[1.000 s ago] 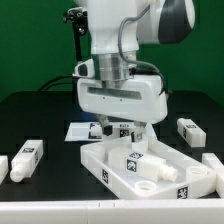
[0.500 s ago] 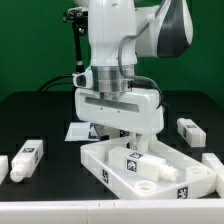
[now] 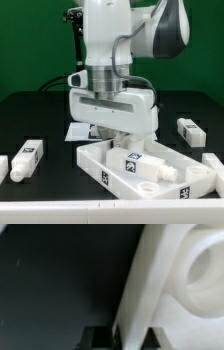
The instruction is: Assemble desk
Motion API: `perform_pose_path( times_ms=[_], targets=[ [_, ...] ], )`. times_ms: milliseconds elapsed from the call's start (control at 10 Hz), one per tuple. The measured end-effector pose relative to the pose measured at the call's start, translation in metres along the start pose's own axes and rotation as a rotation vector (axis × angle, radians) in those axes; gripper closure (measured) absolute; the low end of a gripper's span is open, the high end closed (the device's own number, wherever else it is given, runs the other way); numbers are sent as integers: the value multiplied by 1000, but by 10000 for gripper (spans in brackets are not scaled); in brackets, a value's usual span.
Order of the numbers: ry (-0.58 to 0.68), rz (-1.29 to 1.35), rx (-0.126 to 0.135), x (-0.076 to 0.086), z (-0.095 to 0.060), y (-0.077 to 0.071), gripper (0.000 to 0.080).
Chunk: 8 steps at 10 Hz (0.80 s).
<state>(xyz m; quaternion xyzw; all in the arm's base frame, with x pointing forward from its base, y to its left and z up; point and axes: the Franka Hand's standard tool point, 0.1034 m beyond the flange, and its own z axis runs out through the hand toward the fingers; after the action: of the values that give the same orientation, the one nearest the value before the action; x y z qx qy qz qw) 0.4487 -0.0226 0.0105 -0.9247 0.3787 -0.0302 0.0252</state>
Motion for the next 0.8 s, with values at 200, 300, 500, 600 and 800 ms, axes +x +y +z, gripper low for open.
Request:
perform_pose_path(
  times_ms=[200, 300, 500, 600, 800],
  targets=[
    [12, -82, 2, 16, -3, 5, 718],
    [25, -177, 5, 28, -4, 7, 723],
    [57, -323, -1, 40, -4, 13, 727],
    [60, -353, -5, 43, -4, 17, 727],
    [59, -477, -10, 48, -5, 15, 729]
  ],
)
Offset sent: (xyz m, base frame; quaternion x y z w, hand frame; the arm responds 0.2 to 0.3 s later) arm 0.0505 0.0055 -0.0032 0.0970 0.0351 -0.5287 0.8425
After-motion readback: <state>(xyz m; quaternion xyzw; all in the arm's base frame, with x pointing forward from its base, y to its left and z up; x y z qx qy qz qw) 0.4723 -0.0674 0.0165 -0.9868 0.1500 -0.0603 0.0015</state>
